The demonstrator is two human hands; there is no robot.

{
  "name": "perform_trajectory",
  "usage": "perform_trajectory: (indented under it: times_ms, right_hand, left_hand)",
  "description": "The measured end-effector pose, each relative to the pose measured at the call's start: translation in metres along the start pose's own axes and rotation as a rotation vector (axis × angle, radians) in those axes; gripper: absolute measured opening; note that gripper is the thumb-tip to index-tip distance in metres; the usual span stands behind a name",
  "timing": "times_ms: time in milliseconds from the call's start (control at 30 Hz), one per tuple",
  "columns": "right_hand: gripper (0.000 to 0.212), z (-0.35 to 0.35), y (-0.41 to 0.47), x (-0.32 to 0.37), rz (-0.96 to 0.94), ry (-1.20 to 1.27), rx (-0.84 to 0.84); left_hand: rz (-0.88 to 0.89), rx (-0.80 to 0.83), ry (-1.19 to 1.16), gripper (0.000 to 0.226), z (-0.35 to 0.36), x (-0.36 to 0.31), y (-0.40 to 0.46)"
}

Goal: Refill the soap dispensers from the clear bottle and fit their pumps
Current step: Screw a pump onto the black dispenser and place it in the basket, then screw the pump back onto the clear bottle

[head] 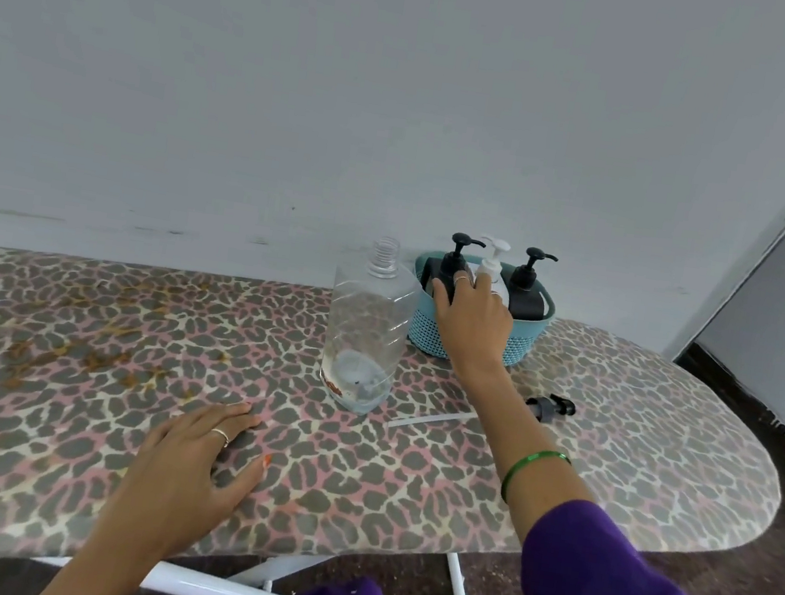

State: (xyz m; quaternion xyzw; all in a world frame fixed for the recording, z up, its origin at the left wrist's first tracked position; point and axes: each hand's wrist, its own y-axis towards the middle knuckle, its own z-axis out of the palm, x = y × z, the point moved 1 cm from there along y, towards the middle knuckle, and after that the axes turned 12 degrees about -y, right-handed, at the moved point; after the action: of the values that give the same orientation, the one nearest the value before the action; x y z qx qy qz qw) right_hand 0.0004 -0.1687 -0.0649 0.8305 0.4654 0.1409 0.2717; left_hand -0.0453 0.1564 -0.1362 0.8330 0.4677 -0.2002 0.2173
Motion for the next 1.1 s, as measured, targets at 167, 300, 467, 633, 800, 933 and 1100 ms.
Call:
perform_trajectory:
  times_ms: [167, 300, 467, 633, 800, 933, 1100]
  right_hand:
    - [0.051, 0.0, -0.009, -0.005, 0.002, 0.015, 0.1]
    - [0.05, -0.009, -0.019, -0.019, -0.079, 0.113, 0.148]
    - [0.031, -0.04, -0.048, -0.06, 0.188, 0.347, -0.005]
    - [0.041, -0.037, -0.069, -0.112, 0.539, 0.364, 0.241]
    - [0.051, -0.019, -0.074, -0.113, 0.61, 0.46, 0.454]
    - [0.04, -0.009, -0.081, -0.106, 0.673, 0.475, 0.451]
    - [0.037, -0.004, -0.088, -0.119, 0.747, 0.638, 0.441]
  left_hand:
    - [0.009, -0.005, 0.009, 0.079, 0.0, 0.0, 0.0]
    - [0.012, 0.005, 0.018, 0.082, 0.001, 0.0, -0.002]
    - [-0.001, 0.03, 0.043, 0.061, 0.003, 0.001, 0.001]
    - [0.028, 0.003, 0.041, 0.066, 0.004, 0.004, 0.002]
    - [0.036, 0.017, 0.071, 0.076, 0.007, 0.011, 0.005]
    - [0.022, 0.02, 0.067, 0.08, 0.006, 0.01, 0.003]
    - [0.021, 0.017, 0.014, 0.065, 0.003, 0.003, 0.002]
